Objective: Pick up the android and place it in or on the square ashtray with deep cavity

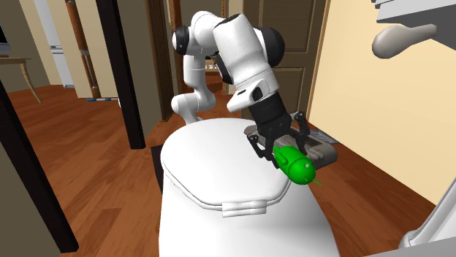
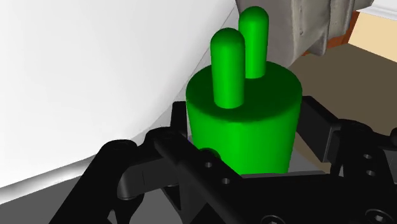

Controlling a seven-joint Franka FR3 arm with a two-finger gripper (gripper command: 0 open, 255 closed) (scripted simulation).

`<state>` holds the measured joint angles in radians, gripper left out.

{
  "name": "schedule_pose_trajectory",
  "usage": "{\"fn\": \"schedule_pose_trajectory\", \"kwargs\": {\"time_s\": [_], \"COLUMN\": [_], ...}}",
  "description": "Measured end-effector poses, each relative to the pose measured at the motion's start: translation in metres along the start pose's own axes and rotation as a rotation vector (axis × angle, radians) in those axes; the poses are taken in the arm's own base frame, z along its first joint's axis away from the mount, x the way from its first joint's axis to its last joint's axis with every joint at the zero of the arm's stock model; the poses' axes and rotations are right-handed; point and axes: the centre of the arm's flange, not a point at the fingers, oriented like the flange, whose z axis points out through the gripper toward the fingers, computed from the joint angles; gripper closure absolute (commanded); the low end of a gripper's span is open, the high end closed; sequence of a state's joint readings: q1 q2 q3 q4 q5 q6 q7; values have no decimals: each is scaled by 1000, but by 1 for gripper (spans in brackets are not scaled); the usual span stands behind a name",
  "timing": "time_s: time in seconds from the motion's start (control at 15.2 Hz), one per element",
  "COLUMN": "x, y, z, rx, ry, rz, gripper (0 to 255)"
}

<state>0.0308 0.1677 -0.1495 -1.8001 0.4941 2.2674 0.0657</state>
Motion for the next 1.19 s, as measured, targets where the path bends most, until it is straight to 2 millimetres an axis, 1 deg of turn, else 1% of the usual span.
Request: {"fn": "schedule_pose_trajectory", "kwargs": {"time_s": [0.2,0.73,0.92,1.19], "x": [5,13,15,21], "y": [-7,-24,-34,-40], "z": [-18,-53,-66,-87], "rx": [0,0,0,-1], "ry": [4,5,-1,2], "rz": [0,1,0,2], "gripper": [255,255,255,255]}}
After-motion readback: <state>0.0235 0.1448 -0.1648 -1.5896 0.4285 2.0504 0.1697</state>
